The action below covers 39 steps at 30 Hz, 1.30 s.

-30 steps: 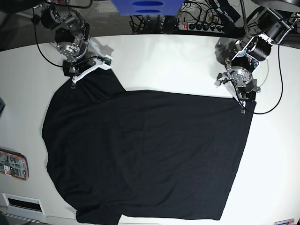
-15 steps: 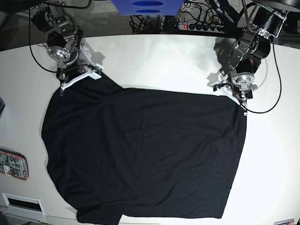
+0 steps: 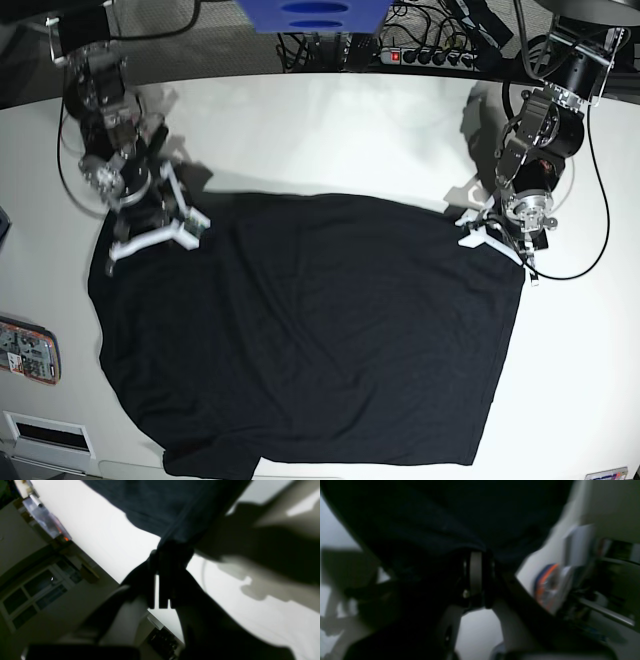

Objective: Fold the T-shirt properly
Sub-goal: 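Lift the shirt with both grippers and pull it toward the arms, then hold the shirt raised with both grippers and drag it along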

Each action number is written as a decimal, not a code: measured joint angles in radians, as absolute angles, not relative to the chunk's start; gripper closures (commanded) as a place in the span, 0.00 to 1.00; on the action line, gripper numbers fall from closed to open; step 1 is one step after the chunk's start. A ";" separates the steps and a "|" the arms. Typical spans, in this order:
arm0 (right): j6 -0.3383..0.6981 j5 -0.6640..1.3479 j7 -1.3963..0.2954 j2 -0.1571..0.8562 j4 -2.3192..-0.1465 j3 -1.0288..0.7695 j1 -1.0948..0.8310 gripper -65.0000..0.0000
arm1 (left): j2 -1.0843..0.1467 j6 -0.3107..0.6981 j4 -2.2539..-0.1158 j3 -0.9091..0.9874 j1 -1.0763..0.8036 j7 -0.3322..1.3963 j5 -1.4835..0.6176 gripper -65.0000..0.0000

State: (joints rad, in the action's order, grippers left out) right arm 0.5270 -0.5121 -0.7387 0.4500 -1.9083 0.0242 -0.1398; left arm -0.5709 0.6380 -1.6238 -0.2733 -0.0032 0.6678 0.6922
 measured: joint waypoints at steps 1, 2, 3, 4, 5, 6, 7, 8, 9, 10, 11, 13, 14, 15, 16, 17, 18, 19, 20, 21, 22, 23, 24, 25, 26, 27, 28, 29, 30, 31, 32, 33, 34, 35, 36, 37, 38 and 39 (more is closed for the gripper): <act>0.523 -0.514 -0.735 0.450 -1.909 0.024 -0.129 1.00 | -0.562 0.637 -1.624 -0.273 0.005 0.666 0.693 1.00; 0.524 -0.516 -0.735 0.450 -1.910 0.024 -0.121 1.00 | -0.553 0.637 -1.624 -0.271 0.015 0.666 0.691 1.00; 0.524 -0.516 -0.736 0.450 -1.909 0.024 -0.123 1.00 | -0.546 0.637 -1.624 -0.272 0.025 0.659 0.691 1.00; 0.524 -0.515 -0.738 0.450 -1.900 0.024 -0.129 1.00 | -0.545 0.636 -1.619 -0.273 0.031 0.657 0.691 1.00; 0.525 -0.514 -0.739 0.450 -1.884 0.024 -0.133 1.00 | -0.545 0.637 -1.611 -0.274 0.040 0.658 0.691 1.00; 0.529 -0.514 -0.741 0.450 -1.861 0.024 -0.135 1.00 | -0.542 0.638 -1.599 -0.274 0.051 0.661 0.691 1.00; 0.532 -0.512 -0.744 0.450 -1.836 0.025 -0.135 1.00 | -0.532 0.643 -1.585 -0.273 0.064 0.675 0.695 1.00; 0.530 -0.511 -0.740 0.449 -1.811 0.025 -0.133 1.00 | -0.515 0.645 -1.576 -0.268 0.079 0.682 0.698 1.00; 0.527 -0.513 -0.736 0.449 -1.786 0.025 -0.132 1.00 | -0.505 0.641 -1.573 -0.266 0.093 0.677 0.698 1.00; 0.527 -0.510 -0.727 0.449 -1.759 0.025 -0.130 1.00 | -0.495 0.641 -1.573 -0.268 0.108 0.668 0.689 1.00; 0.526 -0.511 -0.728 0.449 -1.731 0.025 -0.130 1.00 | -0.491 0.636 -1.573 -0.269 0.120 0.650 0.681 1.00; 0.528 -0.508 -0.737 0.449 -1.681 0.025 -0.132 1.00 | -0.480 0.616 -1.575 -0.269 0.136 0.656 0.682 1.00; 0.532 -0.508 -0.740 0.449 -1.662 0.025 -0.127 1.00 | -0.470 0.591 -1.574 -0.266 0.138 0.673 0.691 1.00; 0.536 -0.508 -0.741 0.447 -1.652 0.027 -0.114 1.00 | -0.465 0.564 -1.574 -0.265 0.139 0.679 0.698 1.00; 0.534 -0.509 -0.744 0.440 -1.646 0.035 -0.088 1.00 | -0.459 0.532 -1.573 -0.266 0.139 0.673 0.691 1.00; 0.532 -0.514 -0.743 0.429 -1.643 0.039 -0.060 1.00 | -0.456 0.505 -1.573 -0.266 0.139 0.669 0.686 1.00; 0.529 -0.516 -0.735 0.421 -1.641 0.045 -0.028 1.00 | -0.449 0.476 -1.570 -0.268 0.142 0.665 0.680 1.00; 0.526 -0.511 -0.723 0.418 -1.638 0.046 0.002 1.00 | -0.445 0.451 -1.557 -0.271 0.152 0.665 0.683 1.00; 0.523 -0.505 -0.712 0.416 -1.633 0.048 0.022 1.00 | -0.445 0.430 -1.532 -0.274 0.163 0.662 0.683 1.00; 0.523 -0.505 -0.715 0.416 -1.626 0.048 0.033 1.00 | -0.444 0.411 -1.508 -0.274 0.175 0.663 0.684 1.00; 0.522 -0.510 -0.722 0.419 -1.617 0.047 0.033 1.00 | -0.444 0.391 -1.489 -0.272 0.181 0.663 0.692 1.00; 0.525 -0.512 -0.729 0.420 -1.598 0.047 0.030 1.00 | -0.443 0.373 -1.457 -0.267 0.192 0.645 0.696 1.00; 0.528 -0.514 -0.736 0.419 -1.577 0.048 0.030 1.00 | -0.441 0.366 -1.427 -0.267 0.205 0.606 0.694 1.00; 0.532 -0.514 -0.736 0.419 -1.560 0.048 0.029 1.00 | -0.442 0.353 -1.408 -0.267 0.212 0.579 0.692 1.00; 0.534 -0.511 -0.739 0.419 -1.547 0.048 0.033 1.00 | -0.440 0.334 -1.392 -0.267 0.215 0.564 0.694 1.00; 0.533 -0.508 -0.739 0.418 -1.531 0.048 0.049 1.00 | -0.437 0.321 -1.370 -0.267 0.221 0.546 0.692 1.00; 0.532 -0.506 -0.730 0.418 -1.522 0.048 0.065 1.00 | -0.435 0.304 -1.358 -0.267 0.222 0.538 0.691 1.00; 0.531 -0.507 -0.714 0.419 -1.515 0.048 0.082 1.00 | -0.435 0.286 -1.353 -0.267 0.221 0.534 0.692 1.00; 0.527 -0.509 -0.707 0.419 -1.509 0.048 0.095 1.00 | -0.437 0.278 -1.351 -0.267 0.220 0.534 0.691 1.00; 0.524 -0.508 -0.699 0.419 -1.503 0.048 0.103 1.00 | -0.439 0.265 -1.350 -0.267 0.221 0.525 0.691 1.00; 0.524 -0.507 -0.694 0.419 -1.492 0.048 0.110 1.00 | -0.439 0.252 -1.350 -0.267 0.221 0.515 0.693 1.00; 0.525 -0.508 -0.696 0.418 -1.483 0.048 0.112 1.00 | -0.438 0.249 -1.350 -0.267 0.222 0.509 0.694 1.00; 0.529 -0.508 -0.702 0.418 -1.474 0.048 0.113 1.00 | -0.438 0.247 -1.350 -0.267 0.223 0.500 0.696 1.00; 0.532 -0.508 -0.707 0.419 -1.469 0.048 0.114 1.00 | -0.437 0.247 -1.350 -0.267 0.224 0.499 0.695 1.00; 0.531 -0.508 -0.706 0.419 -1.468 0.048 0.114 1.00 | -0.437 0.249 -1.350 -0.267 0.229 0.499 0.693 1.00; 0.531 -0.508 -0.705 0.419 -1.469 0.048 0.115 1.00 | -0.437 0.252 -1.350 -0.267 0.236 0.499 0.691 1.00; 0.531 -0.508 -0.705 0.418 -1.469 0.048 0.119 1.00 | -0.438 0.250 -1.350 -0.267 0.244 0.498 0.692 1.00; 0.531 -0.508 -0.704 0.418 -1.469 0.048 0.120 1.00 | -0.438 0.250 -1.350 -0.267 0.253 0.497 0.693 1.00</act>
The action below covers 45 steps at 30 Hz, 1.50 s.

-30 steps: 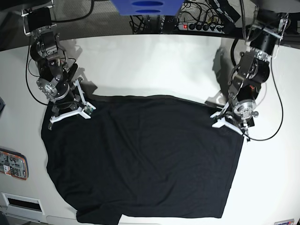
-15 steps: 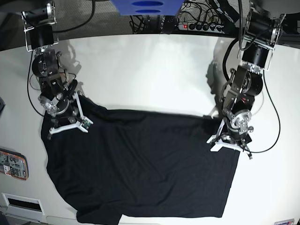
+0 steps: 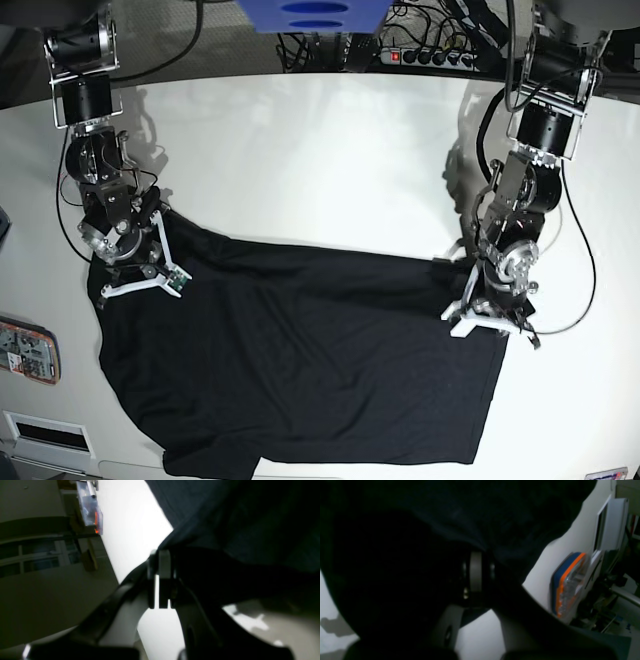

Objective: Fold the T-shirt properly
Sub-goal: 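Hold the shirt raised with both grippers and drag it along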

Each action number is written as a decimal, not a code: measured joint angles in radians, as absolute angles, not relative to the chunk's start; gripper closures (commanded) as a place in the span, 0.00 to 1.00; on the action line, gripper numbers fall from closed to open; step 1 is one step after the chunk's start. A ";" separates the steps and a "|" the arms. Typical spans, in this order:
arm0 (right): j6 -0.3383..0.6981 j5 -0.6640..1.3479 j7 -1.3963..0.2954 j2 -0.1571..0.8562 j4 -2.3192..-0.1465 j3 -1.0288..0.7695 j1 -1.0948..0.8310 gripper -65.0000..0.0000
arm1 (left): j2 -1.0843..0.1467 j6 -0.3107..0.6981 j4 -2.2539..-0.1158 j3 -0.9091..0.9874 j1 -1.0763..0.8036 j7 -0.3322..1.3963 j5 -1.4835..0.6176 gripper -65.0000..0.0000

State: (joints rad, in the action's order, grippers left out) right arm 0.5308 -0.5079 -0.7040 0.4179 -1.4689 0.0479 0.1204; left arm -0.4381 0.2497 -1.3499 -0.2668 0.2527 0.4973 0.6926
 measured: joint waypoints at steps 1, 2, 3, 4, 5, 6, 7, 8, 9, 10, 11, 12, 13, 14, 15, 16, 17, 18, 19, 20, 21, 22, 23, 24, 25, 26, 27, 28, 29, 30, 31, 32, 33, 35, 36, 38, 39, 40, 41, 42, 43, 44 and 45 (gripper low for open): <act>0.530 -0.508 -0.702 0.418 -1.469 0.048 0.123 1.00 | -0.438 0.249 -1.350 -0.267 0.261 0.496 0.693 1.00; 0.530 -0.508 -0.702 0.418 -1.470 0.048 0.123 1.00 | -0.438 0.245 -1.350 -0.267 0.268 0.493 0.694 1.00; 0.530 -0.508 -0.702 0.419 -1.470 0.048 0.122 1.00 | -0.438 0.247 -1.350 -0.267 0.273 0.493 0.695 1.00; 0.531 -0.508 -0.707 0.418 -1.470 0.048 0.121 1.00 | -0.438 0.246 -1.350 -0.267 0.276 0.493 0.695 1.00; 0.531 -0.508 -0.706 0.419 -1.470 0.048 0.120 1.00 | -0.438 0.247 -1.350 -0.267 0.278 0.493 0.695 1.00; 0.531 -0.508 -0.706 0.419 -1.470 0.048 0.120 1.00 | -0.438 0.247 -1.350 -0.267 0.280 0.493 0.694 1.00; 0.531 -0.508 -0.707 0.418 -1.470 0.048 0.125 1.00 | -0.438 0.247 -1.350 -0.267 0.280 0.493 0.695 1.00; 0.531 -0.508 -0.706 0.418 -1.470 0.048 0.132 1.00 | -0.438 0.247 -1.350 -0.267 0.280 0.493 0.696 1.00; 0.531 -0.508 -0.706 0.418 -1.470 0.048 0.141 1.00 | -0.438 0.247 -1.350 -0.267 0.280 0.493 0.696 1.00; 0.531 -0.508 -0.706 0.418 -1.470 0.048 0.150 1.00 | -0.438 0.247 -1.350 -0.267 0.280 0.493 0.695 1.00; 0.531 -0.508 -0.705 0.418 -1.470 0.048 0.158 1.00 | -0.438 0.247 -1.350 -0.267 0.280 0.493 0.695 1.00; 0.531 -0.508 -0.706 0.418 -1.470 0.048 0.164 1.00 | -0.439 0.247 -1.350 -0.267 0.280 0.493 0.695 1.00; 0.531 -0.508 -0.706 0.418 -1.470 0.048 0.170 1.00 | -0.439 0.247 -1.350 -0.267 0.280 0.493 0.695 1.00; 0.531 -0.508 -0.706 0.418 -1.470 0.048 0.175 1.00 | -0.440 0.247 -1.350 -0.267 0.280 0.493 0.695 1.00; 0.531 -0.508 -0.706 0.418 -1.470 0.048 0.180 1.00 | -0.441 0.247 -1.350 -0.267 0.280 0.493 0.694 1.00; 0.531 -0.509 -0.705 0.418 -1.470 0.048 0.183 1.00 | -0.441 0.247 -1.350 -0.267 0.280 0.493 0.695 1.00; 0.531 -0.509 -0.706 0.419 -1.471 0.048 0.184 1.00 | -0.442 0.247 -1.350 -0.267 0.280 0.493 0.695 1.00; 0.531 -0.509 -0.707 0.419 -1.473 0.048 0.183 1.00 | -0.442 0.247 -1.351 -0.267 0.280 0.493 0.695 1.00; 0.531 -0.509 -0.708 0.418 -1.476 0.048 0.183 1.00 | -0.442 0.247 -1.356 -0.267 0.280 0.494 0.694 1.00; 0.531 -0.509 -0.709 0.418 -1.477 0.048 0.182 1.00 | -0.442 0.249 -1.370 -0.264 0.279 0.495 0.694 1.00; 0.531 -0.509 -0.710 0.418 -1.477 0.048 0.182 1.00 | -0.440 0.255 -1.396 -0.248 0.273 0.493 0.690 1.00; 0.531 -0.509 -0.710 0.418 -1.477 0.048 0.183 1.00 | -0.440 0.255 -1.420 -0.236 0.271 0.493 0.691 1.00; 0.531 -0.509 -0.708 0.419 -1.478 0.048 0.183 1.00 | -0.440 0.255 -1.442 -0.223 0.271 0.493 0.691 1.00; 0.530 -0.509 -0.709 0.419 -1.478 0.048 0.183 1.00 | -0.438 0.252 -1.462 -0.211 0.273 0.493 0.692 1.00; 0.531 -0.510 -0.709 0.419 -1.478 0.048 0.183 1.00 | -0.438 0.244 -1.480 -0.202 0.278 0.493 0.693 1.00; 0.531 -0.509 -0.709 0.418 -1.478 0.048 0.183 1.00 | -0.439 0.243 -1.494 -0.199 0.281 0.494 0.696 1.00; 0.531 -0.509 -0.709 0.418 -1.478 0.048 0.183 1.00 | -0.440 0.243 -1.505 -0.196 0.282 0.493 0.695 1.00; 0.531 -0.509 -0.708 0.418 -1.478 0.048 0.184 1.00 | -0.442 0.244 -1.512 -0.196 0.283 0.492 0.695 1.00; 0.532 -0.509 -0.710 0.418 -1.478 0.048 0.189 1.00 | -0.442 0.243 -1.514 -0.196 0.283 0.493 0.695 1.00; 0.532 -0.508 -0.709 0.418 -1.478 0.048 0.196 1.00 | -0.442 0.244 -1.514 -0.196 0.282 0.493 0.695 1.00; 0.531 -0.509 -0.709 0.419 -1.478 0.048 0.208 1.00 | -0.442 0.247 -1.513 -0.196 0.282 0.493 0.695 1.00; 0.531 -0.509 -0.708 0.419 -1.478 0.048 0.218 1.00 | -0.442 0.247 -1.513 -0.196 0.280 0.493 0.695 1.00; 0.530 -0.510 -0.704 0.419 -1.480 0.048 0.224 1.00 | -0.442 0.247 -1.512 -0.196 0.280 0.493 0.695 1.00; 0.525 -0.516 -0.702 0.419 -1.483 0.048 0.224 1.00 | -0.443 0.247 -1.511 -0.196 0.279 0.494 0.695 1.00; 0.530 -0.516 -0.706 0.418 -1.483 0.048 0.221 1.00 | -0.443 0.247 -1.511 -0.196 0.278 0.493 0.695 1.00; 0.532 -0.516 -0.709 0.418 -1.482 0.048 0.225 1.00 | -0.443 0.247 -1.511 -0.196 0.277 0.493 0.695 1.00; 0.532 -0.516 -0.709 0.418 -1.482 0.048 0.230 1.00 | -0.443 0.247 -1.511 -0.196 0.276 0.493 0.695 1.00; 0.531 -0.517 -0.709 0.418 -1.482 0.048 0.236 1.00 | -0.443 0.247 -1.511 -0.196 0.276 0.493 0.695 1.00; 0.531 -0.517 -0.708 0.418 -1.482 0.048 0.241 1.00 | -0.443 0.247 -1.511 -0.196 0.276 0.493 0.695 1.00; 0.531 -0.516 -0.706 0.419 -1.482 0.048 0.247 1.00 | -0.443 0.247 -1.511 -0.196 0.277 0.494 0.695 1.00; 0.531 -0.517 -0.706 0.419 -1.482 0.048 0.250 1.00 | -0.443 0.247 -1.511 -0.196 0.277 0.493 0.695 1.00; 0.531 -0.517 -0.706 0.419 -1.482 0.048 0.254 1.00 | -0.443 0.247 -1.511 -0.196 0.277 0.493 0.696 1.00; 0.531 -0.521 -0.706 0.419 -1.482 0.048 0.256 1.00 | -0.443 0.247 -1.511 -0.196 0.276 0.493 0.695 1.00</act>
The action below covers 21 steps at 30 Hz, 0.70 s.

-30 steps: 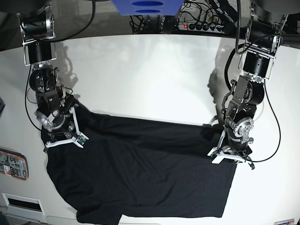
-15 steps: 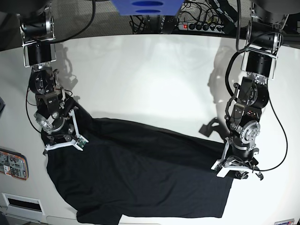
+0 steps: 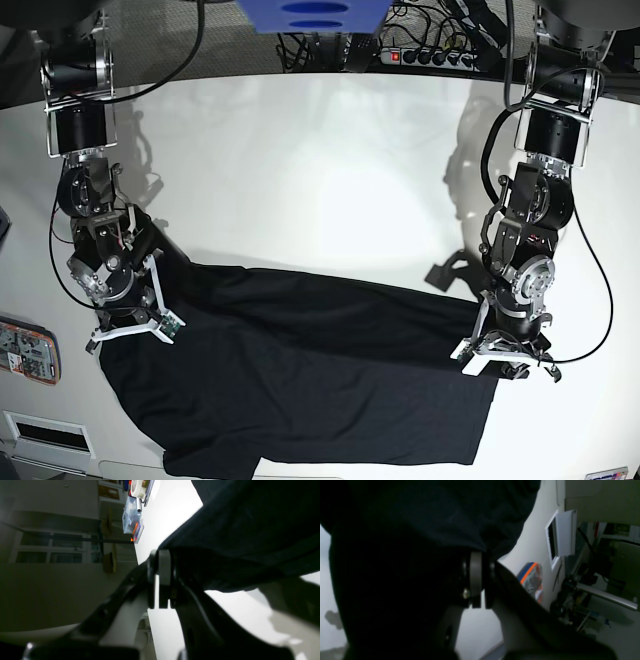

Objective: Fold the T-shirt properly
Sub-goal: 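Hold the shirt raised with both grippers and drag it along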

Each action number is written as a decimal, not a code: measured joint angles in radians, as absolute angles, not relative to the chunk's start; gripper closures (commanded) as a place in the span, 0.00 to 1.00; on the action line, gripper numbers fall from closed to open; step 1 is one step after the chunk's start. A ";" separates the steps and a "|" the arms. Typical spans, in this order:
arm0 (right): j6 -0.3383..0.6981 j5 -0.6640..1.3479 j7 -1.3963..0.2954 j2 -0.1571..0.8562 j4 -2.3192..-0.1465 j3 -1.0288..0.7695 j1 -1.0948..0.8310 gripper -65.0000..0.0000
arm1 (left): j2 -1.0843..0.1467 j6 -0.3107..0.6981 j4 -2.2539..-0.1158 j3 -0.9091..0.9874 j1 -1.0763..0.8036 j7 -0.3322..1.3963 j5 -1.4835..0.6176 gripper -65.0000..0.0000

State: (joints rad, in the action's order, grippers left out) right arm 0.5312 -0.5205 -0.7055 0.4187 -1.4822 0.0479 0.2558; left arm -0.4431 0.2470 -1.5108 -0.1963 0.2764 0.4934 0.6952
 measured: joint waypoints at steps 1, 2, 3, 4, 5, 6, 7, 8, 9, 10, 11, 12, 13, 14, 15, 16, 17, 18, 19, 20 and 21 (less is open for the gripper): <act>0.531 -0.521 -0.706 0.419 -1.482 0.048 0.258 1.00 | -0.443 0.247 -1.511 -0.196 0.276 0.493 0.695 1.00; 0.531 -0.520 -0.707 0.419 -1.482 0.048 0.261 1.00 | -0.443 0.247 -1.511 -0.196 0.274 0.493 0.696 1.00; 0.531 -0.520 -0.708 0.419 -1.482 0.049 0.267 1.00 | -0.443 0.247 -1.511 -0.196 0.274 0.494 0.696 1.00; 0.531 -0.523 -0.709 0.421 -1.477 0.060 0.277 1.00 | -0.443 0.247 -1.509 -0.196 0.274 0.493 0.696 1.00; 0.530 -0.524 -0.710 0.423 -1.472 0.078 0.289 1.00 | -0.443 0.245 -1.496 -0.196 0.275 0.491 0.697 1.00; 0.528 -0.523 -0.709 0.426 -1.467 0.099 0.300 1.00 | -0.443 0.242 -1.471 -0.196 0.280 0.489 0.696 1.00; 0.528 -0.523 -0.709 0.427 -1.463 0.120 0.311 1.00 | -0.441 0.243 -1.435 -0.196 0.287 0.487 0.696 1.00; 0.526 -0.523 -0.702 0.426 -1.456 0.138 0.316 1.00 | -0.441 0.244 -1.397 -0.197 0.294 0.486 0.696 1.00; 0.526 -0.520 -0.702 0.424 -1.444 0.155 0.321 1.00 | -0.442 0.247 -1.361 -0.200 0.300 0.486 0.694 1.00; 0.531 -0.516 -0.701 0.423 -1.426 0.171 0.329 1.00 | -0.441 0.251 -1.325 -0.200 0.309 0.479 0.694 1.00; 0.531 -0.514 -0.699 0.420 -1.405 0.184 0.337 1.00 | -0.442 0.250 -1.303 -0.200 0.312 0.462 0.696 1.00; 0.531 -0.516 -0.699 0.418 -1.381 0.193 0.346 1.00 | -0.442 0.250 -1.295 -0.199 0.314 0.444 0.695 1.00; 0.531 -0.516 -0.693 0.419 -1.354 0.200 0.356 1.00 | -0.441 0.250 -1.295 -0.200 0.315 0.430 0.695 1.00; 0.530 -0.520 -0.678 0.420 -1.331 0.204 0.364 1.00 | -0.440 0.250 -1.295 -0.200 0.318 0.418 0.696 1.00; 0.529 -0.523 -0.654 0.422 -1.306 0.208 0.372 1.00 | -0.437 0.249 -1.296 -0.200 0.323 0.419 0.696 1.00; 0.525 -0.524 -0.635 0.425 -1.280 0.215 0.379 1.00 | -0.435 0.249 -1.297 -0.200 0.324 0.419 0.698 1.00; 0.524 -0.524 -0.623 0.425 -1.256 0.222 0.386 1.00 | -0.435 0.247 -1.298 -0.200 0.325 0.418 0.708 1.00; 0.525 -0.527 -0.612 0.424 -1.236 0.225 0.393 1.00 | -0.433 0.250 -1.297 -0.200 0.329 0.419 0.726 1.00; 0.525 -0.536 -0.595 0.424 -1.218 0.229 0.397 1.00 | -0.431 0.253 -1.297 -0.200 0.333 0.422 0.751 1.00; 0.526 -0.552 -0.577 0.422 -1.201 0.231 0.400 1.00 | -0.426 0.256 -1.295 -0.202 0.339 0.422 0.779 1.00; 0.527 -0.569 -0.570 0.419 -1.186 0.231 0.403 1.00 | -0.419 0.252 -1.286 -0.202 0.349 0.422 0.805 1.00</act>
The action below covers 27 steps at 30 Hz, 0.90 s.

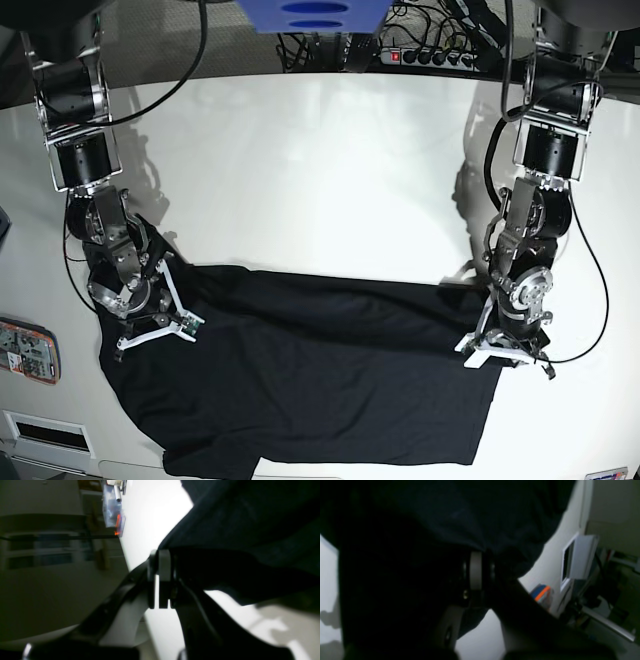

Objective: Fold the T-shirt properly
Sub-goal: 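Hold the shirt raised with both grippers and drag it along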

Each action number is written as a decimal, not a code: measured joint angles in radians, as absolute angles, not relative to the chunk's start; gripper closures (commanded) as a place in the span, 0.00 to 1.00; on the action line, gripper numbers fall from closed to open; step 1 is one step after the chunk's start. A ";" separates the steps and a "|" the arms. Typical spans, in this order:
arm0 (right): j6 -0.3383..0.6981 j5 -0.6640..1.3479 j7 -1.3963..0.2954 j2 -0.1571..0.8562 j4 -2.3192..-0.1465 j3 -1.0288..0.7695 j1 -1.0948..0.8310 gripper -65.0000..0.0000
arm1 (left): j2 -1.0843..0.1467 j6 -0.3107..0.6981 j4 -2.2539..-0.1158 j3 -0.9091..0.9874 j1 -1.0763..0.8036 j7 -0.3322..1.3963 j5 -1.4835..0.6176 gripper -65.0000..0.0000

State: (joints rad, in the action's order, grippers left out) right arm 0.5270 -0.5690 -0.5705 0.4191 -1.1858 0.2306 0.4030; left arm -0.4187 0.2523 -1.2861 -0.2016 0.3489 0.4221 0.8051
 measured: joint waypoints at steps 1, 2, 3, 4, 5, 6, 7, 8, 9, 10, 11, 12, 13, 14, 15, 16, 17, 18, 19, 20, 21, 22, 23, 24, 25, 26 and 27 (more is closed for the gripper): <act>0.527 -0.588 -0.555 0.418 -1.170 0.231 0.405 1.00 | -0.409 0.249 -1.266 -0.202 0.367 0.422 0.831 1.00; 0.527 -0.593 -0.535 0.419 -1.159 0.230 0.406 1.00 | -0.401 0.248 -1.244 -0.202 0.382 0.417 0.849 1.00; 0.528 -0.605 -0.525 0.419 -1.145 0.230 0.410 1.00 | -0.393 0.249 -1.213 -0.202 0.402 0.403 0.873 1.00; 0.529 -0.612 -0.519 0.419 -1.135 0.230 0.415 1.00 | -0.384 0.248 -1.183 -0.202 0.416 0.403 0.894 1.00; 0.529 -0.617 -0.510 0.419 -1.125 0.229 0.422 1.00 | -0.375 0.247 -1.148 -0.202 0.431 0.406 0.919 1.00; 0.528 -0.620 -0.501 0.419 -1.116 0.229 0.430 1.00 | -0.368 0.249 -1.117 -0.202 0.442 0.411 0.929 1.00; 0.527 -0.621 -0.493 0.418 -1.103 0.229 0.443 1.00 | -0.362 0.250 -1.092 -0.202 0.450 0.411 0.942 1.00; 0.527 -0.620 -0.482 0.418 -1.088 0.229 0.455 1.00 | -0.357 0.250 -1.073 -0.202 0.452 0.406 0.956 1.00; 0.527 -0.620 -0.470 0.418 -1.072 0.229 0.466 1.00 | -0.351 0.251 -1.060 -0.202 0.452 0.393 0.968 1.00; 0.523 -0.618 -0.461 0.418 -1.049 0.228 0.480 1.00 | -0.344 0.250 -1.046 -0.201 0.452 0.366 0.987 1.00; 0.496 -0.622 -0.447 0.419 -1.030 0.228 0.489 1.00 | -0.340 0.250 -1.037 -0.201 0.451 0.331 1.005 1.00; 0.458 -0.622 -0.424 0.419 -1.007 0.228 0.494 1.00 | -0.335 0.250 -1.024 -0.201 0.452 0.295 1.019 1.00; 0.434 -0.622 -0.404 0.419 -0.982 0.228 0.500 1.00 | -0.329 0.251 -1.012 -0.201 0.455 0.277 1.044 1.00; 0.426 -0.625 -0.392 0.419 -0.961 0.228 0.504 1.00 | -0.323 0.249 -1.000 -0.201 0.455 0.276 1.067 1.00; 0.425 -0.625 -0.373 0.419 -0.937 0.228 0.510 1.00 | -0.316 0.249 -0.985 -0.200 0.458 0.278 1.089 1.00; 0.425 -0.625 -0.358 0.419 -0.919 0.228 0.514 1.00 | -0.313 0.249 -0.976 -0.200 0.457 0.278 1.105 1.00; 0.425 -0.626 -0.337 0.419 -0.900 0.228 0.520 1.00 | -0.310 0.250 -0.969 -0.199 0.456 0.278 1.118 1.00; 0.425 -0.626 -0.324 0.418 -0.889 0.228 0.525 1.00 | -0.310 0.251 -0.967 -0.199 0.455 0.278 1.127 1.00; 0.424 -0.626 -0.310 0.418 -0.878 0.228 0.530 1.00 | -0.308 0.252 -0.966 -0.199 0.454 0.278 1.131 1.00; 0.419 -0.626 -0.300 0.418 -0.871 0.228 0.534 1.00 | -0.308 0.253 -0.966 -0.199 0.454 0.277 1.131 1.00; 0.418 -0.626 -0.296 0.418 -0.866 0.228 0.539 1.00 | -0.308 0.253 -0.966 -0.199 0.455 0.277 1.132 1.00; 0.418 -0.626 -0.296 0.418 -0.859 0.228 0.544 1.00 | -0.308 0.250 -0.966 -0.199 0.457 0.276 1.132 1.00; 0.417 -0.627 -0.297 0.413 -0.857 0.228 0.546 1.00 | -0.310 0.249 -0.967 -0.199 0.458 0.276 1.134 1.00; 0.417 -0.630 -0.301 0.406 -0.857 0.228 0.546 1.00 | -0.312 0.248 -0.967 -0.198 0.458 0.276 1.134 1.00; 0.417 -0.630 -0.302 0.397 -0.856 0.228 0.546 1.00 | -0.313 0.249 -0.967 -0.197 0.457 0.276 1.134 1.00; 0.416 -0.630 -0.301 0.387 -0.856 0.228 0.546 1.00 | -0.316 0.249 -0.966 -0.196 0.457 0.277 1.134 1.00; 0.415 -0.630 -0.300 0.374 -0.856 0.228 0.546 1.00 | -0.318 0.251 -0.966 -0.196 0.456 0.277 1.134 1.00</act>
